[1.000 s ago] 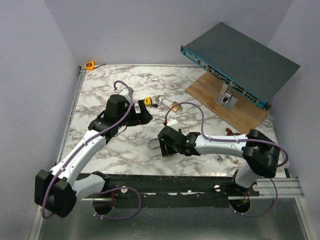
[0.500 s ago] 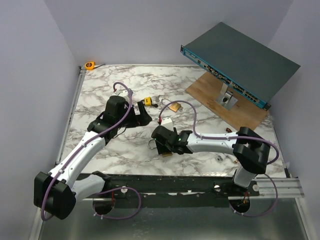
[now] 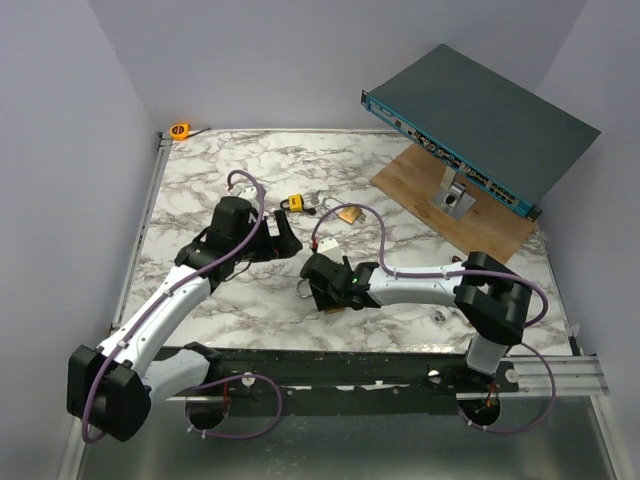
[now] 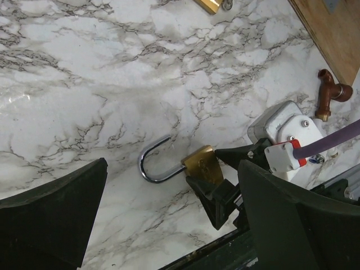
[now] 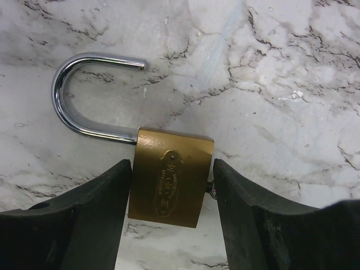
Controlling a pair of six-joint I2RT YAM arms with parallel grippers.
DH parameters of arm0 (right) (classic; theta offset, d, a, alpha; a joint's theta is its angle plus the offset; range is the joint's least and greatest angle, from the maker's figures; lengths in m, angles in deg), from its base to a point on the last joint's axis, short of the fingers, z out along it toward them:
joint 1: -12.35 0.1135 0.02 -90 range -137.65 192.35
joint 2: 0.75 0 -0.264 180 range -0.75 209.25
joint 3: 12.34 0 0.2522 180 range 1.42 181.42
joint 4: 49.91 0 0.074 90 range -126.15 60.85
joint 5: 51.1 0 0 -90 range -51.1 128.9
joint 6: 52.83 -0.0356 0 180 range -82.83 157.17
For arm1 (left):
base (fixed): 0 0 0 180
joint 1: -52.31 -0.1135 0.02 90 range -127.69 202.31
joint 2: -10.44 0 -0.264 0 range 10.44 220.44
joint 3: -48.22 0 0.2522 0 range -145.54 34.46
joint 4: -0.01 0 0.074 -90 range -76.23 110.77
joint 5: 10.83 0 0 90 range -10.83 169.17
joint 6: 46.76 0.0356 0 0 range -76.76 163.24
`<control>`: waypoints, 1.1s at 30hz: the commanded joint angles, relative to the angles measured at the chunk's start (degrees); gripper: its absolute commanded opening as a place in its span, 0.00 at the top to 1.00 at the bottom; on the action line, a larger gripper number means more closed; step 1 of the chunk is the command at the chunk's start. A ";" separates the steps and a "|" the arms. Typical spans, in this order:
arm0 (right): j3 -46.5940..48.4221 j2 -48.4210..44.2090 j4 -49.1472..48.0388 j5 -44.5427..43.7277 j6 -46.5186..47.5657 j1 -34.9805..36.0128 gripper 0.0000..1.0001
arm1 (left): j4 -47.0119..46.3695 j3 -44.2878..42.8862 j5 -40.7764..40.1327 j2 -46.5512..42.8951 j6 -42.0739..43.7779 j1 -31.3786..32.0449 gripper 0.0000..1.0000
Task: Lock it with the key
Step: Pick up the lock from the center of the board.
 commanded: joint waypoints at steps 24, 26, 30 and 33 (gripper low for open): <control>3.39 -23.10 -2.17 -10.44 9.51 -0.86 0.99 | -4.80 -5.64 13.18 -7.38 19.86 3.72 0.02; 4.67 -26.20 -1.96 -10.26 11.24 -0.80 0.99 | -6.09 -7.71 14.53 -10.08 23.43 5.38 0.02; 9.06 -31.25 -0.59 -8.75 14.60 -0.80 0.99 | -4.34 -14.16 16.61 -11.64 29.76 7.09 0.03; 13.16 -33.31 1.54 -7.71 16.16 -0.84 0.99 | -0.74 -19.50 14.78 -11.15 35.53 8.98 0.05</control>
